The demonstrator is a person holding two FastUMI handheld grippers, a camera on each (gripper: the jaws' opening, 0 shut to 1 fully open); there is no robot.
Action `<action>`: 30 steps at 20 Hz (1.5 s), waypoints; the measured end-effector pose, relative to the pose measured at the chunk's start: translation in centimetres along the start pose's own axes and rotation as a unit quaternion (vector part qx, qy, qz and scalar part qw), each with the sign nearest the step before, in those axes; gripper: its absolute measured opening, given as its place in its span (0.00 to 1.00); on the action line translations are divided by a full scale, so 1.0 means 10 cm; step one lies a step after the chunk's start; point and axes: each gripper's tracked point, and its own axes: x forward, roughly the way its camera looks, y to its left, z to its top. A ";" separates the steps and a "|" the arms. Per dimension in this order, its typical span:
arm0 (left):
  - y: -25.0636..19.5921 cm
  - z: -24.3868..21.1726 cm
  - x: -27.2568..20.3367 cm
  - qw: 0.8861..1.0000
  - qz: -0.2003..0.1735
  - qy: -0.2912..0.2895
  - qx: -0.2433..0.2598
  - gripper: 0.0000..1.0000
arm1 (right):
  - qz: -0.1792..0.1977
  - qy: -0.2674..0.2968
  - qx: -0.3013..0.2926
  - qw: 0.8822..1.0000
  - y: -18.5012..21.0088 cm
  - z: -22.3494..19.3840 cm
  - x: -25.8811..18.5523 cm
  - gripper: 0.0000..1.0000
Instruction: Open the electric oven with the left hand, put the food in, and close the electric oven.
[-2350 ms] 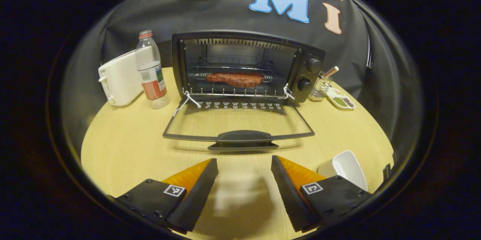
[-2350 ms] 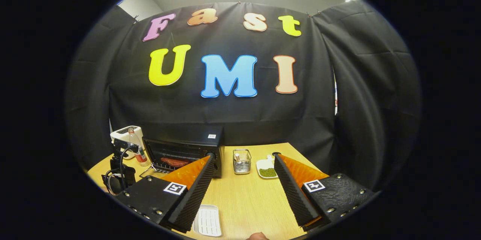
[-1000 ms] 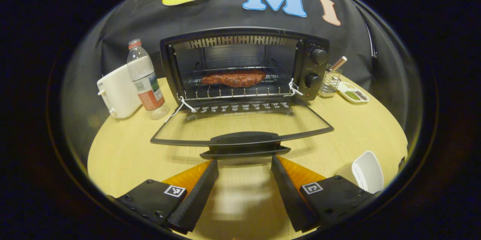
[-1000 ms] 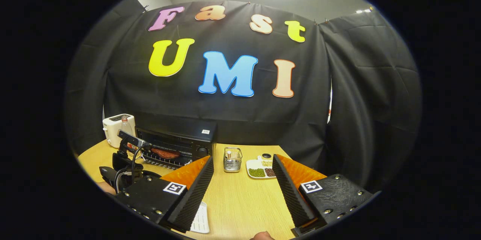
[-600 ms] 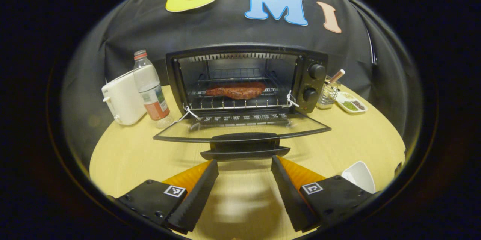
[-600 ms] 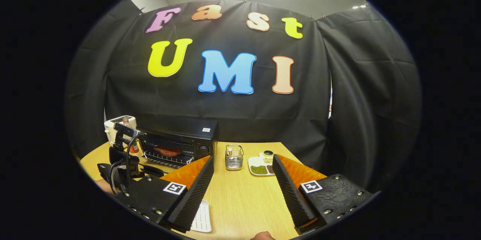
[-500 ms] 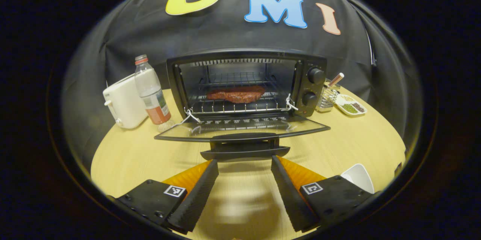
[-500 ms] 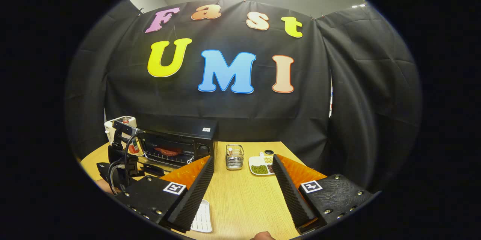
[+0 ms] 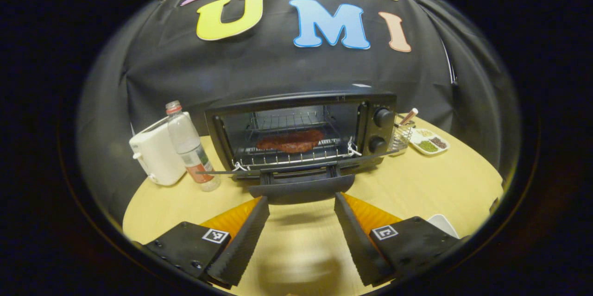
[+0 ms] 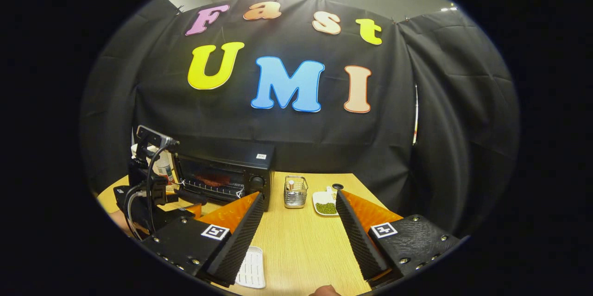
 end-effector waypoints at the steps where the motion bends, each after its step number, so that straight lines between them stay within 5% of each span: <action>1: 0.00 0.06 0.00 1.000 0.000 -0.007 0.001 0.96 | 0.000 0.001 -0.001 1.000 0.01 0.01 0.01 0.95; 14: 0.04 0.60 0.05 0.997 -0.010 -0.074 0.000 0.96 | 0.007 0.004 0.021 1.000 0.12 0.07 0.09 0.95; 15: 0.02 0.68 -0.03 0.996 -0.013 -0.084 -0.005 0.91 | 0.009 -0.004 0.022 1.000 0.12 0.12 0.08 0.95; 17: -0.01 0.88 -0.23 0.994 -0.012 -0.106 -0.015 1.00 | 0.015 -0.025 0.024 0.999 0.09 0.25 0.06 0.95; 30: -0.20 1.69 -2.18 0.968 0.068 -0.238 -0.039 0.95 | 0.104 -0.086 0.041 0.990 -0.31 0.46 -0.43 0.95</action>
